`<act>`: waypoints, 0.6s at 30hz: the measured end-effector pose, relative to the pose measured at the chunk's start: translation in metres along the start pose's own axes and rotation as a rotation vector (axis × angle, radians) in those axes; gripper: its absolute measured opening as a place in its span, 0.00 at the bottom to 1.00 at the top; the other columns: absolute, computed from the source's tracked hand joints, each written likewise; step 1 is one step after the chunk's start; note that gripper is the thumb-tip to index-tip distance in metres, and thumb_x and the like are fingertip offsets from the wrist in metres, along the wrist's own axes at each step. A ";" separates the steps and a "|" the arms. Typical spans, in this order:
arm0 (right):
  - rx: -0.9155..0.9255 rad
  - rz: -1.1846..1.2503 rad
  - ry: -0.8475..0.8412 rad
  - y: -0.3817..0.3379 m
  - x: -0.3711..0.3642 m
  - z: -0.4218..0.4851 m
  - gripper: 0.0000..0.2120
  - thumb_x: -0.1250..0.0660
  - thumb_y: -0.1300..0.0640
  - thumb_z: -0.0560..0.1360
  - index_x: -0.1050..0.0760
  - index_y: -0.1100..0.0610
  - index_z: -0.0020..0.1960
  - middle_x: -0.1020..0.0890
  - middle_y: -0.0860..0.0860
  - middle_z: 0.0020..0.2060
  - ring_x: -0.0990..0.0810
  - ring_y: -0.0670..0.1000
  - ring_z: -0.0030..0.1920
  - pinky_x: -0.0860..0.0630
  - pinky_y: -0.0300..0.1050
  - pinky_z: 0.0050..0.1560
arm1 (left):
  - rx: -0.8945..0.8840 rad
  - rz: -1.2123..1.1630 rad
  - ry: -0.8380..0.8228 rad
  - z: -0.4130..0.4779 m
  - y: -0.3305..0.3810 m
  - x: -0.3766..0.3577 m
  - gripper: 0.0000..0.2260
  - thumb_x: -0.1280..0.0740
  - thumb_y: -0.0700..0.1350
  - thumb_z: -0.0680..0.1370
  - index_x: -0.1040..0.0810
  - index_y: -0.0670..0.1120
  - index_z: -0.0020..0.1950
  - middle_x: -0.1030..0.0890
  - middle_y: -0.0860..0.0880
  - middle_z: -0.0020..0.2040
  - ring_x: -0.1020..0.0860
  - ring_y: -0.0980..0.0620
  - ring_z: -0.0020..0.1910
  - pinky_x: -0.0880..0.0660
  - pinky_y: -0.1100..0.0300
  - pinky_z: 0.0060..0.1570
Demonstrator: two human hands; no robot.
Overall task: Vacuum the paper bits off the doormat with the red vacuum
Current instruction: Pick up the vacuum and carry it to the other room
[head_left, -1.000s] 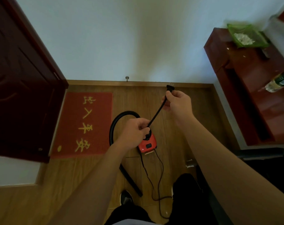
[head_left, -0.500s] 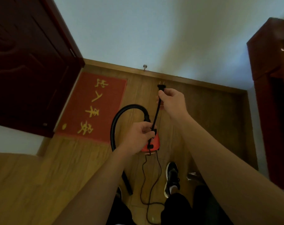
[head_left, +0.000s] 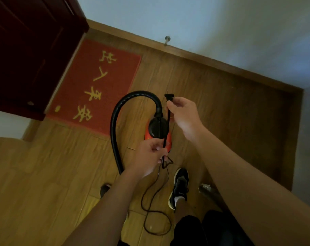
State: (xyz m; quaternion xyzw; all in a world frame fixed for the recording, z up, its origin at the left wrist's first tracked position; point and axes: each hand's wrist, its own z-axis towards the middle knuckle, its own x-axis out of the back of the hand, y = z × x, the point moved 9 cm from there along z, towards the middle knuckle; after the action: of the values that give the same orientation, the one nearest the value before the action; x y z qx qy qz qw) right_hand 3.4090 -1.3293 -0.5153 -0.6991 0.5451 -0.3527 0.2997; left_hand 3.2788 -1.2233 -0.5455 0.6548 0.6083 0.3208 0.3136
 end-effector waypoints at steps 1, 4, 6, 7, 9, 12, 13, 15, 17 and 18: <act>-0.013 -0.003 -0.008 0.013 -0.004 0.009 0.06 0.35 0.57 0.82 0.20 0.53 0.55 0.15 0.55 0.50 0.15 0.55 0.50 0.21 0.41 0.42 | 0.012 -0.011 0.002 0.008 -0.012 -0.001 0.11 0.34 0.34 0.81 0.18 0.49 0.46 0.19 0.51 0.38 0.18 0.55 0.37 0.19 0.52 0.43; -0.035 -0.005 -0.050 0.054 -0.017 0.039 0.07 0.35 0.57 0.82 0.20 0.56 0.57 0.15 0.54 0.46 0.16 0.50 0.44 0.21 0.40 0.41 | 0.068 -0.049 0.034 0.035 -0.056 -0.001 0.10 0.34 0.35 0.81 0.19 0.50 0.49 0.18 0.49 0.41 0.17 0.57 0.37 0.21 0.62 0.39; -0.048 -0.003 -0.058 0.082 -0.023 0.058 0.07 0.35 0.57 0.82 0.20 0.56 0.57 0.16 0.52 0.43 0.18 0.47 0.41 0.21 0.39 0.42 | 0.087 -0.057 0.040 0.053 -0.083 -0.003 0.09 0.33 0.36 0.81 0.18 0.50 0.54 0.16 0.51 0.42 0.16 0.55 0.41 0.18 0.59 0.43; -0.050 -0.004 -0.056 0.095 -0.026 0.070 0.07 0.35 0.57 0.82 0.20 0.55 0.57 0.16 0.51 0.43 0.18 0.46 0.40 0.21 0.39 0.42 | 0.086 -0.059 0.044 0.063 -0.095 -0.004 0.10 0.33 0.37 0.81 0.18 0.50 0.55 0.16 0.53 0.42 0.16 0.55 0.41 0.18 0.58 0.43; -0.054 -0.009 -0.057 0.122 -0.032 0.093 0.07 0.35 0.57 0.82 0.20 0.55 0.58 0.16 0.51 0.43 0.18 0.46 0.41 0.21 0.40 0.44 | 0.092 -0.055 0.058 0.084 -0.120 -0.006 0.10 0.32 0.37 0.81 0.18 0.49 0.56 0.16 0.54 0.43 0.17 0.59 0.40 0.20 0.63 0.41; -0.065 -0.003 -0.068 0.158 -0.042 0.124 0.08 0.35 0.58 0.82 0.21 0.55 0.59 0.16 0.50 0.43 0.18 0.46 0.41 0.18 0.42 0.47 | 0.104 -0.074 0.078 0.114 -0.151 -0.006 0.09 0.33 0.34 0.80 0.18 0.42 0.58 0.17 0.51 0.42 0.18 0.62 0.36 0.23 0.69 0.36; -0.069 -0.002 -0.068 0.168 -0.045 0.134 0.08 0.35 0.58 0.82 0.21 0.55 0.59 0.17 0.50 0.43 0.18 0.46 0.41 0.17 0.43 0.47 | 0.108 -0.081 0.076 0.124 -0.162 -0.007 0.09 0.33 0.34 0.81 0.18 0.40 0.58 0.17 0.49 0.41 0.19 0.61 0.35 0.24 0.69 0.35; -0.075 0.004 -0.064 0.188 -0.052 0.153 0.06 0.35 0.59 0.82 0.20 0.55 0.56 0.17 0.50 0.41 0.19 0.47 0.40 0.17 0.45 0.48 | 0.133 -0.115 0.070 0.141 -0.184 -0.008 0.09 0.34 0.33 0.81 0.19 0.39 0.59 0.18 0.48 0.39 0.19 0.57 0.34 0.23 0.67 0.34; -0.075 0.007 -0.069 0.206 -0.060 0.173 0.04 0.34 0.60 0.81 0.20 0.54 0.53 0.17 0.50 0.39 0.19 0.48 0.39 0.17 0.47 0.48 | 0.143 -0.125 0.074 0.159 -0.206 -0.008 0.09 0.34 0.33 0.81 0.19 0.39 0.60 0.19 0.47 0.39 0.19 0.56 0.34 0.23 0.65 0.35; -0.076 0.006 -0.073 0.216 -0.063 0.182 0.04 0.34 0.60 0.81 0.20 0.54 0.52 0.17 0.50 0.39 0.19 0.48 0.39 0.17 0.48 0.48 | 0.140 -0.119 0.077 0.167 -0.215 -0.009 0.09 0.34 0.33 0.81 0.19 0.39 0.60 0.18 0.47 0.40 0.19 0.55 0.34 0.22 0.64 0.36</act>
State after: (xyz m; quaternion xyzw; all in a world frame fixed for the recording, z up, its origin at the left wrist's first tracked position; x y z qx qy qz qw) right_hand 3.4292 -1.3103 -0.8037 -0.7206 0.5489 -0.3051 0.2939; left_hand 3.2844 -1.2218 -0.8177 0.6249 0.6788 0.2832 0.2619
